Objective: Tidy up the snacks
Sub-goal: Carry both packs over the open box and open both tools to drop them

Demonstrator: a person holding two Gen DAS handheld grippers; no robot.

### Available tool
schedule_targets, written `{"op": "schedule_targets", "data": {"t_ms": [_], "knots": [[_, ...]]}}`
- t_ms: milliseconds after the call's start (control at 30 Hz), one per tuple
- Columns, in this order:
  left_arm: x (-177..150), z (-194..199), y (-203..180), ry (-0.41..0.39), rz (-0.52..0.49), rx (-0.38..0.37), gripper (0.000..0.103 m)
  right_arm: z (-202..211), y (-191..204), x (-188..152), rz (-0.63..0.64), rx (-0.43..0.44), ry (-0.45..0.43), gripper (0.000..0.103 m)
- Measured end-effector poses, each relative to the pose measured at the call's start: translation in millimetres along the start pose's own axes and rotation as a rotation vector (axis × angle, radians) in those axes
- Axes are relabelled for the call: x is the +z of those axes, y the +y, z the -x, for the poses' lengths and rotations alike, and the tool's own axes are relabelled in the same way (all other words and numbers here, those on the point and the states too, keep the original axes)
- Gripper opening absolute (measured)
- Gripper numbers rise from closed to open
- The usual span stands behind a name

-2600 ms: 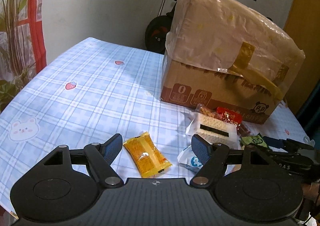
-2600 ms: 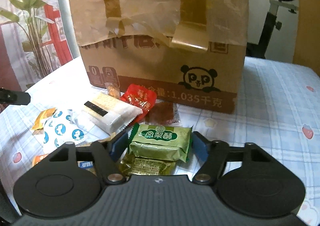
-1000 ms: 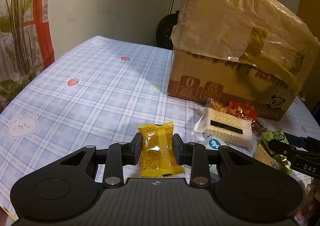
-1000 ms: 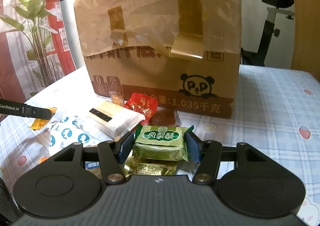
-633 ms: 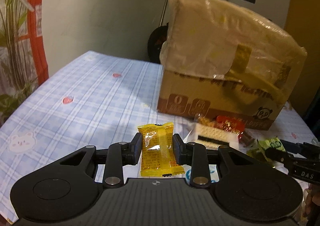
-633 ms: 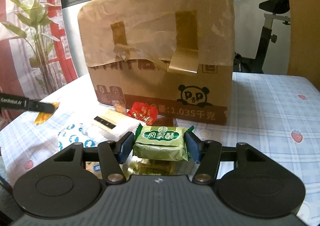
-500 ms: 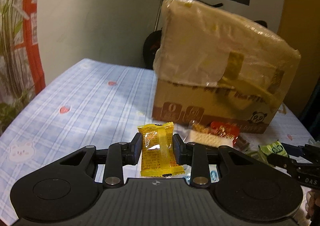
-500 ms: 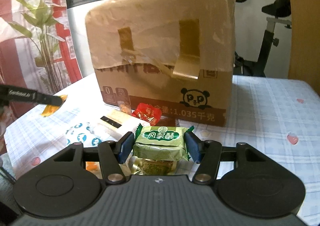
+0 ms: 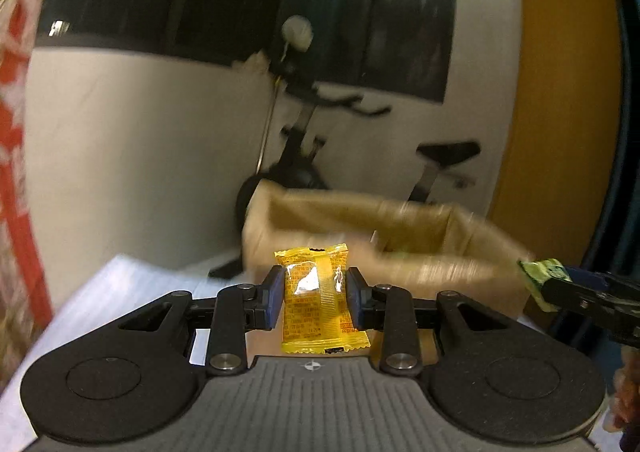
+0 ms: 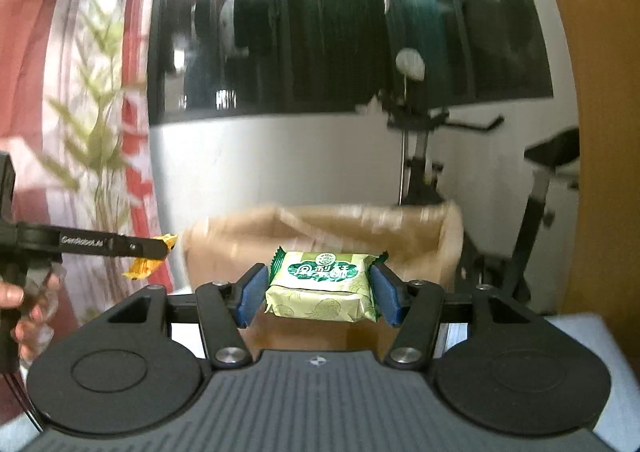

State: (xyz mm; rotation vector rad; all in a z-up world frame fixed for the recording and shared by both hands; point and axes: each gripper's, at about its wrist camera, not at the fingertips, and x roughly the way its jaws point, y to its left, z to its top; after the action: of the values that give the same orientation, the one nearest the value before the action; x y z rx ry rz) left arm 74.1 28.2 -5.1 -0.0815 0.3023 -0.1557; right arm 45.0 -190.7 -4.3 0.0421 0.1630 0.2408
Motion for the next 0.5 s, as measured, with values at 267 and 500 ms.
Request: {"op": "schedule_targets", "data": {"t_ms": [267,500], "knots": [[49.0,-67.6,-7.0,0.001,0.033,-0.036,0.035,-76.3,-32.4,23.3,0.012,-0.086,0.117,0.059],[49.6,-111.7,-12.4,0.103,-0.022,-0.042,0.053,-93.7,-50.3,13.9,-0.017,-0.151,0.176,0.066]]}}
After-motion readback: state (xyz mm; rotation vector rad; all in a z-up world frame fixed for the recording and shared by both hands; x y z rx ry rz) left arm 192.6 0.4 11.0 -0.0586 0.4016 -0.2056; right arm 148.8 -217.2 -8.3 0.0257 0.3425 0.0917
